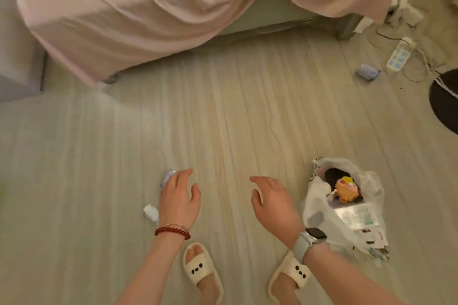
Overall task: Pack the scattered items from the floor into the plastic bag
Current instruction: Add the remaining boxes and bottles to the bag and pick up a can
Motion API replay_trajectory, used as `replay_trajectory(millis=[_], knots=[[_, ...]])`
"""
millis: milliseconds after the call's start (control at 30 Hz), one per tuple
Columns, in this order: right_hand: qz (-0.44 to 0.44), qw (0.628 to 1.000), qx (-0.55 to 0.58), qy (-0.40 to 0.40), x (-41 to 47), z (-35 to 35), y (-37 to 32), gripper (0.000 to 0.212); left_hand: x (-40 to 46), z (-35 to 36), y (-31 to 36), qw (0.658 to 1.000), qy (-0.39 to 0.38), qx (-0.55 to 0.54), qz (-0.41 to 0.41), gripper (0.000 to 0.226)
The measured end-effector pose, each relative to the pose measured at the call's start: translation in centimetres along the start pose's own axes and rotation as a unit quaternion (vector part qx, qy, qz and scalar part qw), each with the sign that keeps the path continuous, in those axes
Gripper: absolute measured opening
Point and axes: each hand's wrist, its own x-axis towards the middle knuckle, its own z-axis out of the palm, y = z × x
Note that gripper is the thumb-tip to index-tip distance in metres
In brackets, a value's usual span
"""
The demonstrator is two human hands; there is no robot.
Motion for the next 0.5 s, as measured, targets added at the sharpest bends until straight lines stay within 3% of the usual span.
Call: replay_trajectory(millis=[167, 333, 433, 500], knots=[[-0.07, 0.994, -0.053, -0.071, 1.5, 8.1, -10.7, 0.041, -3.3, -6.6, -13.2, 0.977, 0.045, -0.112, -0.176, 0.035], [-0.092, 0.978, -0.129, -0.134, 5.2, 18.7, -16.3, 0.046, -3.5, -6.1, -26.4, 0.923, 0.043, -0.198, -0.328, 0.041], [-0.101, 0.957, -0.211, -0.171, 8.8, 24.4, -16.2, 0.052, -1.8, -2.6, -32.2, 0.852, 0.027, -0.299, -0.43, 0.043], [-0.124, 0.932, -0.276, -0.198, 11.5, 27.6, -15.3, 0.054, -0.3, 0.6, -35.5, 0.756, 0.014, -0.397, -0.52, 0.048]])
